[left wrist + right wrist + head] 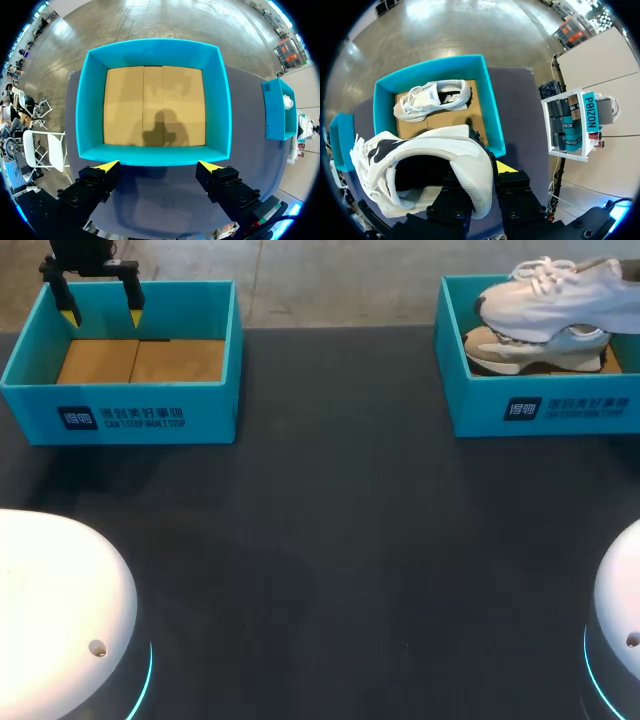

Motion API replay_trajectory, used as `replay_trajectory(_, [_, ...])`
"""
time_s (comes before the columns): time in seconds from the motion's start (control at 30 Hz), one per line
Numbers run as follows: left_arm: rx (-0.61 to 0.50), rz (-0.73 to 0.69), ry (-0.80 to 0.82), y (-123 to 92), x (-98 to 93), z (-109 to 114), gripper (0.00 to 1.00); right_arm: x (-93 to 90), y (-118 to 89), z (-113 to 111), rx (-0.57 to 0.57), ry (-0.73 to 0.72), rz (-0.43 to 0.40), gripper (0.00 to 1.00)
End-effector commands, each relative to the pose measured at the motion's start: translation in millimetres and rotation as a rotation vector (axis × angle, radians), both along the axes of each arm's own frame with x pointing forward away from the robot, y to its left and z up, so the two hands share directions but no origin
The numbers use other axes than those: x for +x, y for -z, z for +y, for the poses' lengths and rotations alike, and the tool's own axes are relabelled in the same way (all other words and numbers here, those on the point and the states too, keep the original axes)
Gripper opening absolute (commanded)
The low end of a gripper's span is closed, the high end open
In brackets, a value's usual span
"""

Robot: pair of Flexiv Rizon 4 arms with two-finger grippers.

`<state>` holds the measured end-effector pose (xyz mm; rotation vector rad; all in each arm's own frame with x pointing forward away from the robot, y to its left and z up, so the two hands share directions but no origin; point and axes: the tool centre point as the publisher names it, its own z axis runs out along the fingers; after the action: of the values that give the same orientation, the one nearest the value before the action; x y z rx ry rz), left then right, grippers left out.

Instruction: Take the shoe out of the shoebox, open the shoe tongue, remove and reinsert the insole, then place the shoe into the shoebox

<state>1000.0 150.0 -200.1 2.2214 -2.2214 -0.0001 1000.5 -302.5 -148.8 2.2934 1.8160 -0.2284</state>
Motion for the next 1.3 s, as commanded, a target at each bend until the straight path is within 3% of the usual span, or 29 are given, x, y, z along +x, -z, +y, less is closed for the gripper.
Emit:
replay_trajectory(0.03, [0.0, 0.0, 0.0, 0, 0.0, 0, 1.0, -35.6, -10, 24, -0.016, 0.006, -0.038, 0.0])
replay_trajectory(0.33, [0.0, 0.0, 0.0, 0, 0.0, 0, 1.0, -95.3, -16, 79, -0.013, 0.071, -0.082, 0.0])
replay_trajectory(0.83, [0.0, 0.0, 0.0, 0, 0.0, 0, 1.0, -179.5, 5, 168, 0.014, 0.097, -0.088, 0.0])
replay_trajectory(0.97, [0.0, 0.0, 0.0, 0, 0.0, 0, 1.0, -191.9, 13, 178, 0.022, 0.109, -0.042, 0.0])
replay_trajectory(1.3, [0.0, 0.0, 0.0, 0, 0.0, 0, 1.0, -191.9, 13, 178, 0.022, 0.109, -0.042, 0.0])
